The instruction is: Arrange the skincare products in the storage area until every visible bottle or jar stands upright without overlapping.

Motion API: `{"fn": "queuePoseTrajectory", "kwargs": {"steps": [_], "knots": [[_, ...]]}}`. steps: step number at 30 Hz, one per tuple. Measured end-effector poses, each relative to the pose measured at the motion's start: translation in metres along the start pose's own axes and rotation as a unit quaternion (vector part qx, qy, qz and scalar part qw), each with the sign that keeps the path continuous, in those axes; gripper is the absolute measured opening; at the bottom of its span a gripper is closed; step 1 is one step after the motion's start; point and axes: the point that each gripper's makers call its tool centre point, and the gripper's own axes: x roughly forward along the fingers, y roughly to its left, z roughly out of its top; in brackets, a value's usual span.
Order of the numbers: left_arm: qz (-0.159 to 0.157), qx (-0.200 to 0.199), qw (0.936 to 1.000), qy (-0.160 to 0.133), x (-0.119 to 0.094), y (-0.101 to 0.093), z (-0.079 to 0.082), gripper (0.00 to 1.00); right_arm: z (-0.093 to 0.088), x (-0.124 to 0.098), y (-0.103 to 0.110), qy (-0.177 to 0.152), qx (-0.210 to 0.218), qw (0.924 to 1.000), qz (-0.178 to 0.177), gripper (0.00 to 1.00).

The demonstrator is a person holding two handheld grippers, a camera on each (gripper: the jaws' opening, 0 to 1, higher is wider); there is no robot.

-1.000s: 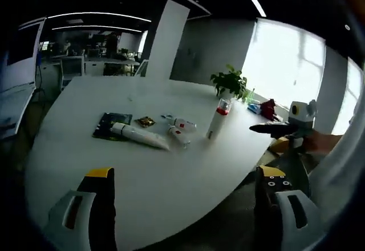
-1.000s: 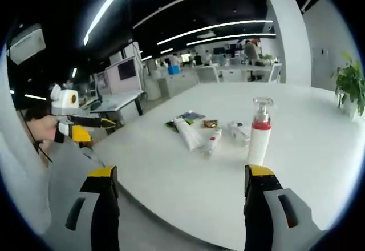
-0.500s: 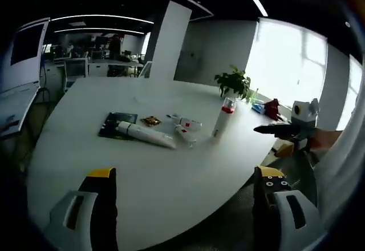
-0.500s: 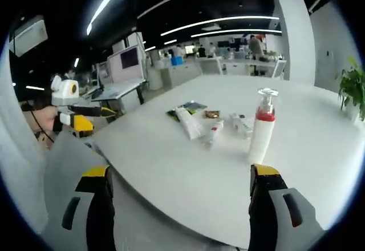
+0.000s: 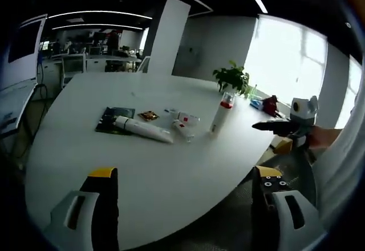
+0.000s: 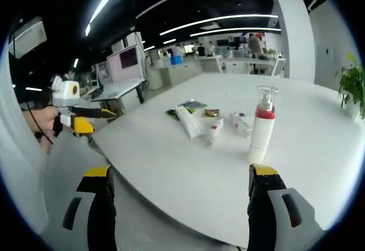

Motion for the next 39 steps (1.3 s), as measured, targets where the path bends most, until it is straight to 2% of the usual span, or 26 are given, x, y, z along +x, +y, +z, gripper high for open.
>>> {"fn": "queuePoseTrajectory", "kwargs": {"steps": [18, 20, 22, 30, 34, 39], "knots": [[-0.012, -0.009, 0.9996, 0.025, 0.003, -0.002, -0.009, 0.90, -0.002, -0.001, -0.001, 0.002, 0.010, 0.9999, -0.002, 0.97], [-0.029, -0.003, 0.9990, 0.034, 0.002, -0.007, -0.011, 0.93, -0.003, -0.001, -0.001, 0.003, 0.011, 0.9999, -0.004, 0.97], [-0.039, -0.006, 0.9986, 0.034, 0.004, -0.009, -0.009, 0.99, -0.002, -0.001, -0.003, 0.002, 0.013, 0.9999, -0.005, 0.97], [-0.043, 0.026, 0.9967, 0.063, 0.014, -0.003, -0.007, 0.99, -0.003, -0.001, -0.005, 0.007, 0.010, 0.9998, -0.013, 0.95], [-0.048, 0.028, 0.9966, 0.061, 0.023, -0.006, 0.004, 0.99, -0.004, -0.001, -0.004, 0.010, 0.010, 0.9998, -0.012, 0.94], [-0.050, 0.044, 0.9953, 0.070, 0.031, 0.001, 0.006, 0.98, -0.005, 0.000, -0.005, 0.009, 0.015, 0.9998, -0.008, 0.93]]}}
